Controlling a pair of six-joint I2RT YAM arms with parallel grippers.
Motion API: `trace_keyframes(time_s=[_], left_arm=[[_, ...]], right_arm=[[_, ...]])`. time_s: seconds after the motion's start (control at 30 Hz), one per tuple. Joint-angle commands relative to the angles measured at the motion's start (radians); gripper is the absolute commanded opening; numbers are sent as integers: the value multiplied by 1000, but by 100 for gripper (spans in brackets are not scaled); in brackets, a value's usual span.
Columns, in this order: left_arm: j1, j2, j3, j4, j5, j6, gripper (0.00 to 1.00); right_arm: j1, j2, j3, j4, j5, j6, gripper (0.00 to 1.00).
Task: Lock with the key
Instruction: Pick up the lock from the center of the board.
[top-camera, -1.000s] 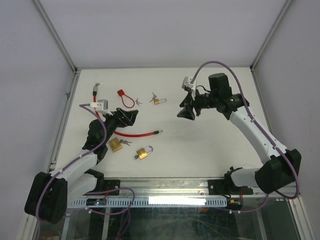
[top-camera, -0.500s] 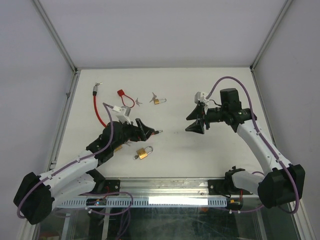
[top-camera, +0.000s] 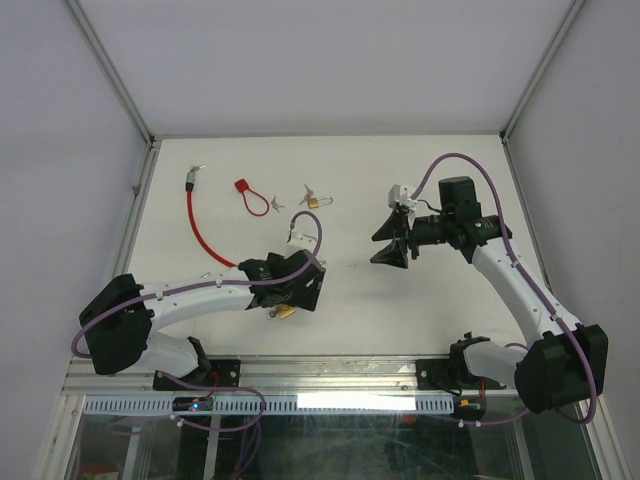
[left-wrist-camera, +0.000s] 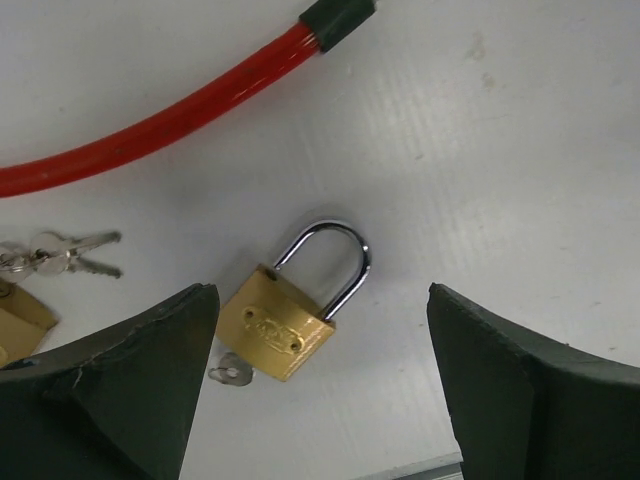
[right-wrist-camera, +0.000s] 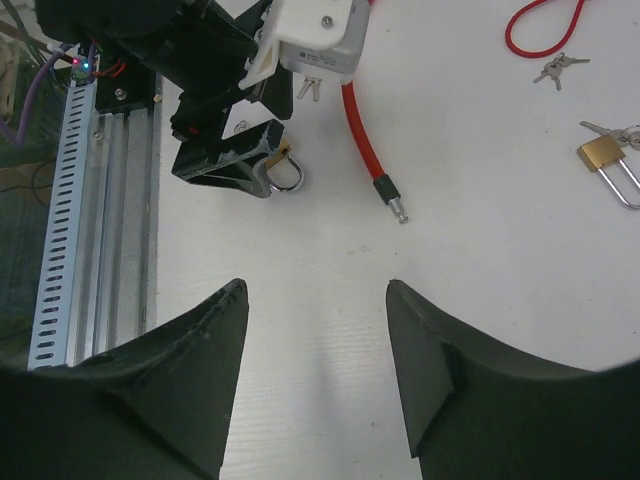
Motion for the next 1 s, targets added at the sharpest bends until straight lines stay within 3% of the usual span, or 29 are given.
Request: trace_keyframes(time_s=[0.0, 0.3, 0.53, 0.77, 0.97], left_arm=[[0, 7, 22, -91, -41, 60, 87], [47, 39, -45, -58, 57, 43, 87], [59, 52, -56, -42, 100, 54, 78], [60, 17, -90, 56, 236, 81, 66], [60, -3, -99, 179, 345, 84, 65]], right_arm=[[-2, 1, 38, 2, -30, -17, 60], [-2, 2, 39, -1, -36, -17, 60], [-2, 6, 39, -3, -36, -18, 60], [-3, 5, 41, -4, -38, -17, 60], [-3, 4, 41, -6, -35, -19, 61]])
